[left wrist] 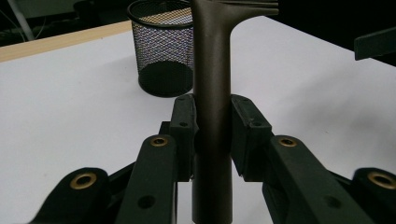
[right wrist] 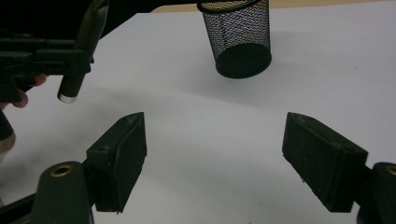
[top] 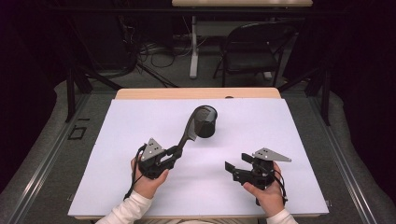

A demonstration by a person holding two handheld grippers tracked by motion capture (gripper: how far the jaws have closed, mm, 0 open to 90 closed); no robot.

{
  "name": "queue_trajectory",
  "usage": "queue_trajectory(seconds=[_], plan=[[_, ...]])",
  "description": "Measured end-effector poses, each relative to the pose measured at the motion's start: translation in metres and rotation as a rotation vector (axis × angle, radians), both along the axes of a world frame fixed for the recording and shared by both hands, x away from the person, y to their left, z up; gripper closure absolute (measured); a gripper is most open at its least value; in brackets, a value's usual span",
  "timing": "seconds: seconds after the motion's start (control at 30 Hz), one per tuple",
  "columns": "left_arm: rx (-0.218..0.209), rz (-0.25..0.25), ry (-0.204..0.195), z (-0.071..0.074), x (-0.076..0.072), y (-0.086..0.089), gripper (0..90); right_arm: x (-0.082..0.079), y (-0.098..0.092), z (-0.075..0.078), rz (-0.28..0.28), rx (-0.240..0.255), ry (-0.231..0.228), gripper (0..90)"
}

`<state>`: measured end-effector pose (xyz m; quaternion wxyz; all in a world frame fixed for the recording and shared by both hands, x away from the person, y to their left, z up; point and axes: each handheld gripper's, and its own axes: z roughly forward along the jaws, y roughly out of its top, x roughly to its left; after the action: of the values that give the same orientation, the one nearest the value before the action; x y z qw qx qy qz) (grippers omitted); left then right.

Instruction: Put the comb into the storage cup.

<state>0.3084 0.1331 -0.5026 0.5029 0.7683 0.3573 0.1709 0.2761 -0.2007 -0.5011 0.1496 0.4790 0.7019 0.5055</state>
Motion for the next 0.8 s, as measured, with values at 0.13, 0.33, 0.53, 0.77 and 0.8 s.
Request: queue_trajectory(seconds=[0.13, 0.33, 0.53, 0.77, 0.8], plan=[[0.002, -0.001, 0.000, 0.000, 0.000, 0.000, 72.3, 0.004, 0.001, 0.003, 0.000, 0.007, 0.001, 21.8], [0.005, -0.002, -0.002, 0.000, 0.000, -0.001, 72.3, 0.010, 0.008, 0.010, 0.014, -0.002, -0.003, 22.3], [0.005, -0.001, -0.001, 0.000, 0.000, -0.001, 72.3, 0.017, 0.019, 0.018, 0.033, -0.005, -0.014, 22.8], [0.002, 0.003, -0.002, 0.000, -0.001, 0.000, 72.3, 0.028, 0.031, 0.024, 0.061, 0.004, -0.013, 24.5], [0.003, 0.002, -0.002, 0.000, -0.001, 0.000, 72.3, 0.030, 0.034, 0.025, 0.071, 0.004, -0.011, 25.7]])
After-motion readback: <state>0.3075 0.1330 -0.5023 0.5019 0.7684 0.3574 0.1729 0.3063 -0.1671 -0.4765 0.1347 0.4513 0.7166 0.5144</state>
